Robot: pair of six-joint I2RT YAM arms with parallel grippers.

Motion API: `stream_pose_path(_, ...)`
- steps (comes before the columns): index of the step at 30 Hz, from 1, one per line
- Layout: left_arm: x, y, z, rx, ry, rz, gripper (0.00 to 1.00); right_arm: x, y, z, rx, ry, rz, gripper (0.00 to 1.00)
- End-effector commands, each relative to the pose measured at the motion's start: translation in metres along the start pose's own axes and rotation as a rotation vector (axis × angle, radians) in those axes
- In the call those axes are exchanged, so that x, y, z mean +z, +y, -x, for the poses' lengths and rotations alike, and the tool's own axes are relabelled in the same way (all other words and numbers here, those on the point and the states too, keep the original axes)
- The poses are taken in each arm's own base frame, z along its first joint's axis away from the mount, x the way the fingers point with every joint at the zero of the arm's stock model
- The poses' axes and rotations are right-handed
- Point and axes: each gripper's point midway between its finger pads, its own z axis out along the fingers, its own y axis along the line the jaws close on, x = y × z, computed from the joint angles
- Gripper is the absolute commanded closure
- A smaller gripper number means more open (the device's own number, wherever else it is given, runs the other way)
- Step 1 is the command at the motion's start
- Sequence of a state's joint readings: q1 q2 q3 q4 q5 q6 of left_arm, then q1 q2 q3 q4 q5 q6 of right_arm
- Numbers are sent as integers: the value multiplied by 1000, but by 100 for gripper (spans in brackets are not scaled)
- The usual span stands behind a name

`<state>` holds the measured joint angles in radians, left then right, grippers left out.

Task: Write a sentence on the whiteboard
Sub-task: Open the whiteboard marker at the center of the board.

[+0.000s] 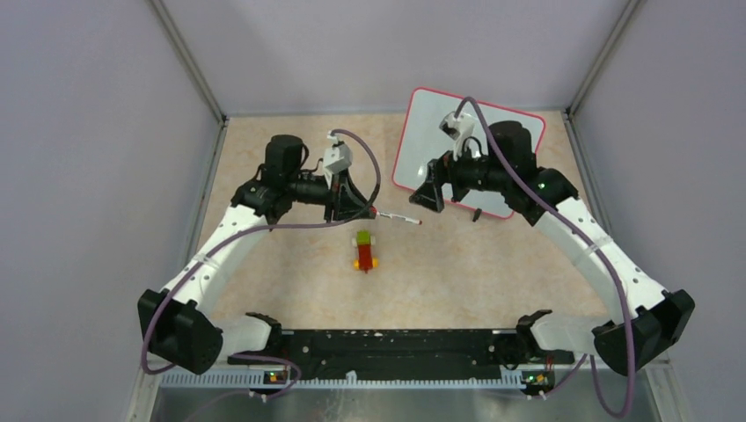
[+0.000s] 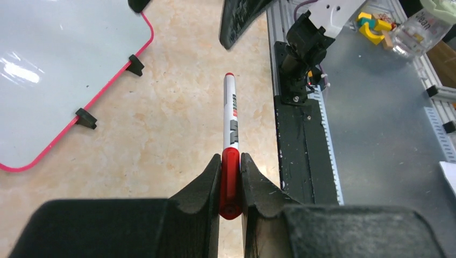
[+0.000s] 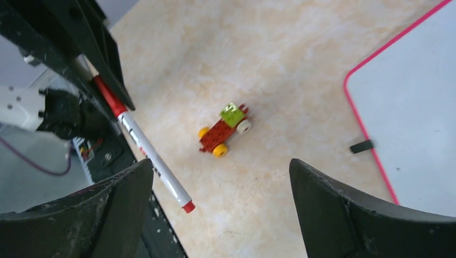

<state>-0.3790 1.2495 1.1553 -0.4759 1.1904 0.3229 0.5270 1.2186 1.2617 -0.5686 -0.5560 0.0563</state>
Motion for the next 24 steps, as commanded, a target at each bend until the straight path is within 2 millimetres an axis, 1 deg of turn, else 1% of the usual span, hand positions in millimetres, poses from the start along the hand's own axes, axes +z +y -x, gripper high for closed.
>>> stream_pose_path(1,-10,2,38,-91,-135,17,100,-15,-22,59,44,-176,-154,7)
stream_pose_path(3,-15,5,47,-120,-178,19,100,-14,-16,63,44,-217,-116,13)
stream_pose_path(4,-17,4,50,-143,-194,13,100,-13,-10,63,47,-231,-86,14)
stream_pose_path(6,-20,5,55,-172,-229,1,100,-13,6,61,32,-227,8,10)
stream_pose_path(8,-20,2,58,-202,-261,-22,100,-14,15,65,36,-227,57,8)
stream_pose_path(9,-20,1,63,-174,-291,-35,100,-13,18,67,40,-224,72,7)
stream_pose_path(10,-21,0,63,-185,-310,-44,100,-13,21,70,57,-221,90,7)
stream_pose_path(13,-22,0,70,-204,-380,-47,100,-13,36,79,70,-231,175,7)
stream_pose_path(16,-22,4,74,-227,-417,-47,100,-8,53,78,82,-209,310,7)
stream_pose_path(18,-22,5,75,-225,-436,-46,100,-5,60,76,83,-198,384,8)
stream_pose_path(20,-22,6,77,-239,-449,-46,100,-2,64,77,99,-196,425,13)
stream_pose_path(24,-21,10,75,-260,-467,-31,100,6,70,80,123,-187,447,27)
